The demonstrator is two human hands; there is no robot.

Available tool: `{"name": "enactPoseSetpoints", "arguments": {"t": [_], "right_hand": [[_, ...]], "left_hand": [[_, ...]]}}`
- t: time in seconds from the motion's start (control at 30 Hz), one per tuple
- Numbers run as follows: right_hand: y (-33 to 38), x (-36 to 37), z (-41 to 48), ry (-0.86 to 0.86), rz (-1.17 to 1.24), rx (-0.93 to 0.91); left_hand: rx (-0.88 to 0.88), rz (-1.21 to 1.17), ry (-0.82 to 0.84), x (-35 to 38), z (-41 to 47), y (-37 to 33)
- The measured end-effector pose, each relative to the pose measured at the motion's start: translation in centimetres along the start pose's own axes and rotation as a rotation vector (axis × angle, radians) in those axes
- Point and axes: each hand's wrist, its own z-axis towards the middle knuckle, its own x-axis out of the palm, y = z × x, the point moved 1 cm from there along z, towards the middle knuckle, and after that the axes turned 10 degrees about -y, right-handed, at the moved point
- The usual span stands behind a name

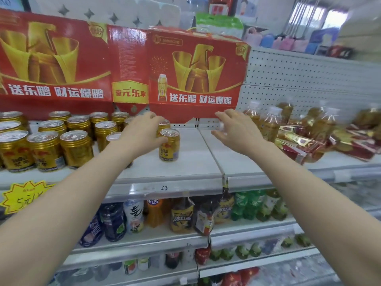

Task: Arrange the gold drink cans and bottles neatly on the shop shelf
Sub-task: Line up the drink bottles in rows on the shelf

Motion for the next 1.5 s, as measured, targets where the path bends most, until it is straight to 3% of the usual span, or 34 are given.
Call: {"name": "enactPoseSetpoints", "arguments": {"t": [0.23,0.37,0.6,0.73,1.03,1.5], "right_hand": [[-9.3,-3.8,-1.4,-0.169,0.015,0.164],[-14.7,-3.6,-1.6,-0.137,0.108,0.295],[-19.8,0.3,-1.8,0.078,0.525,0.359],[-21.2,2.2,-1.5,0.081,0.682,0.321],[-22.2,3.3,-0.3,0.1,0.788,0.278],[-16.8,7.3,5.2,0.05,0.806,0.283]], "left_hand": [[0.125,-0.156,-0.03,3.5,3.6,-9.1],[0.119,-0.257,-0.02,7.3,6.2,-14.0],[-0.086,-0.457,0.021,13.2,11.5,-20.0],[-0.215,-0.577,0.055,15.8,13.9,-22.0],[-0.281,-0.848,0.102,19.3,15.6,-22.1],[-0.375,-0.694,-0.042,17.5,15.7,-13.1]]}}
